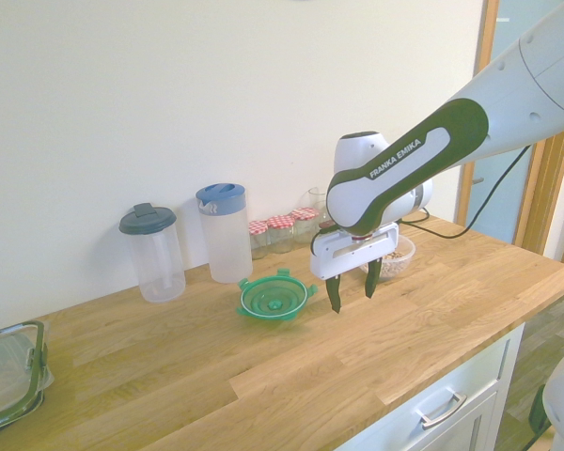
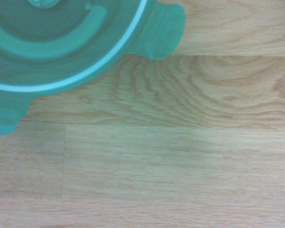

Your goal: Cover the lid of food container

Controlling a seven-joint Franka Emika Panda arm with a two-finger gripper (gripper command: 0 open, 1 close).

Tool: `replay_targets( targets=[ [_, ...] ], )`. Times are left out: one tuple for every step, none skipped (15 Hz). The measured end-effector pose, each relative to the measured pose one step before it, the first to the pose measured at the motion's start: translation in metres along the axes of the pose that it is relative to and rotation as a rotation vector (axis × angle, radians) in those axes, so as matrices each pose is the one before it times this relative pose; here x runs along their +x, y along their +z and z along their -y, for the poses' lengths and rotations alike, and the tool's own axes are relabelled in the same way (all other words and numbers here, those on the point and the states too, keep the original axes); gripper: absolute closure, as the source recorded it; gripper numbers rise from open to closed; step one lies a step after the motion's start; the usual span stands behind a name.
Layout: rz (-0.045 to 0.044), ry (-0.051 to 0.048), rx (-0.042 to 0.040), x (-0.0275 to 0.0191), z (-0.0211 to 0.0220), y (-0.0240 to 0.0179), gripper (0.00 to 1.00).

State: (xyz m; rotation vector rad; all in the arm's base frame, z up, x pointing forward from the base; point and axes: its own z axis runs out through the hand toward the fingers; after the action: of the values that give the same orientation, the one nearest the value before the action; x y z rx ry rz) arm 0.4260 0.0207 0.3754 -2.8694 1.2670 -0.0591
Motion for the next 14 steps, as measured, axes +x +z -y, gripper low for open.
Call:
replay_targets(
  targets=[
    [0.00045, -0.00001, -0.00046, 0.00002, 0.00003, 0.00030, 0.00],
    [-0.00402, 0.00072, 0.00537, 0.00047, 0.00053, -0.00126, 0.00],
    [-0.00908, 0.01816, 0.03195, 0.00228, 0.00303, -0.00396, 0.00],
    [-0.00118, 0.03500, 0.05878, 0.00289, 0.00514, -0.00603, 0.00],
    [0.01171, 0.03715, 0.04831, 0.00112, 0.00441, -0.00416, 0.00],
    [0.01828, 0.03406, 0.03174, -0.00030, 0.00236, -0.00146, 0.00],
    [0.02427, 0.04105, 0.02698, -0.00025, 0.00102, -0.00045, 0.00],
    [0.02580, 0.04325, 0.02568, 0.00071, 0.00024, -0.00022, 0.00],
    [0.01971, 0.04051, 0.02185, 0.00154, -0.00014, -0.00008, 0.00],
    [0.01148, 0.03537, 0.01979, 0.00196, 0.00017, 0.00057, 0.00],
    [0.00722, 0.03148, 0.02056, 0.00142, 0.00091, 0.00207, 0.00],
    [0.00593, 0.03129, 0.01981, 0.00023, 0.00101, 0.00341, 0.00],
    [0.01020, 0.02951, 0.02399, -0.00125, 0.00137, 0.00390, 0.00],
    [0.00953, 0.02711, 0.02613, -0.00134, 0.00079, 0.00353, 0.00]
  ],
)
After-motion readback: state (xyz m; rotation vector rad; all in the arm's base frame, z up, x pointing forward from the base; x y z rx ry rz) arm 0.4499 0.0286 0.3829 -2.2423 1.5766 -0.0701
